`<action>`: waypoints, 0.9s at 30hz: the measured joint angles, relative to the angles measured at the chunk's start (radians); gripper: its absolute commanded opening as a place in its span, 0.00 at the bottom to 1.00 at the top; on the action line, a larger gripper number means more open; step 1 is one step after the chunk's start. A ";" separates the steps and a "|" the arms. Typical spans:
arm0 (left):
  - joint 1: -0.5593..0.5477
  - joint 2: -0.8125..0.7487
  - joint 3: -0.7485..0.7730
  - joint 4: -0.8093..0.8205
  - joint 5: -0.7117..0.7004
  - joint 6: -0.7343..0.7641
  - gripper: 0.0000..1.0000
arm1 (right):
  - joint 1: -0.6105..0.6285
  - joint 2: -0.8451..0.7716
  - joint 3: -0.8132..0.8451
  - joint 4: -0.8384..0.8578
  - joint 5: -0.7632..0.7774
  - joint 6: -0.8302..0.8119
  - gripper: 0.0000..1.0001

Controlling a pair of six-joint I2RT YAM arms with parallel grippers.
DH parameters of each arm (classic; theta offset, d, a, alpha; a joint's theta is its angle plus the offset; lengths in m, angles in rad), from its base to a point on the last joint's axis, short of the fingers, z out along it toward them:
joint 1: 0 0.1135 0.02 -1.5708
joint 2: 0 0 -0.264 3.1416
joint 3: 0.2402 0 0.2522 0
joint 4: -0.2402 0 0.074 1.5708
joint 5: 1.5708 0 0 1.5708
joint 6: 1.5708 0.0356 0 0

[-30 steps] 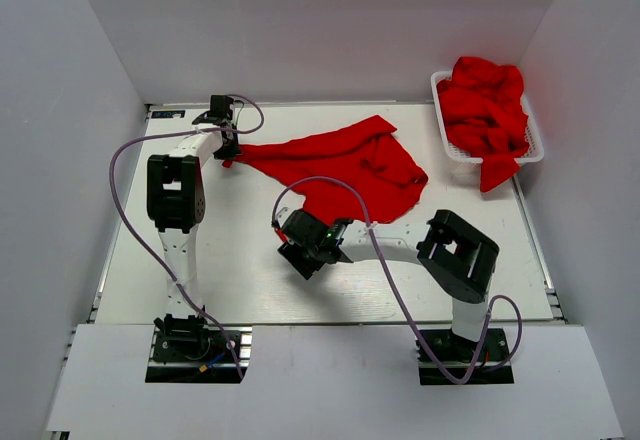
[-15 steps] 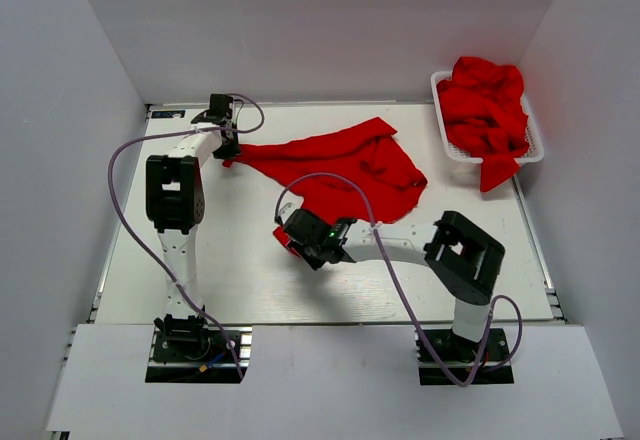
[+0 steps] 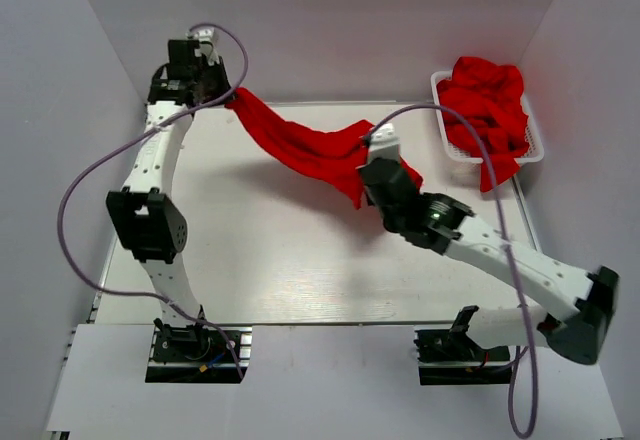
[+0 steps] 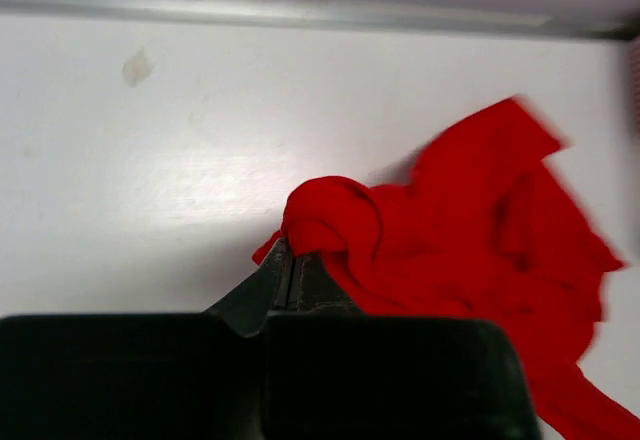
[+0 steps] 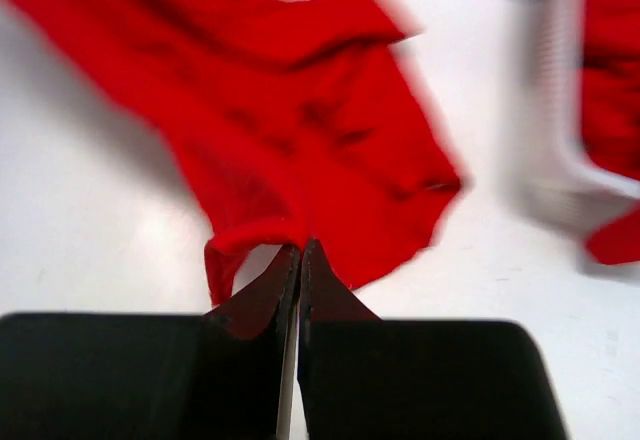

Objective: Fold and stack the t-shirts
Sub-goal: Flatten out the tshirt

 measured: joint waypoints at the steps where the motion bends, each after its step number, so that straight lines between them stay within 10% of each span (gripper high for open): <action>1: 0.003 -0.029 0.025 0.000 0.031 -0.011 0.00 | -0.011 -0.038 0.006 -0.002 0.040 -0.010 0.00; 11: 0.024 -0.193 0.202 -0.059 0.024 -0.064 0.00 | -0.071 -0.346 0.070 0.377 0.344 -0.483 0.00; 27: 0.030 -0.577 0.276 -0.006 -0.063 -0.127 0.00 | -0.073 -0.116 0.733 0.608 0.307 -1.044 0.00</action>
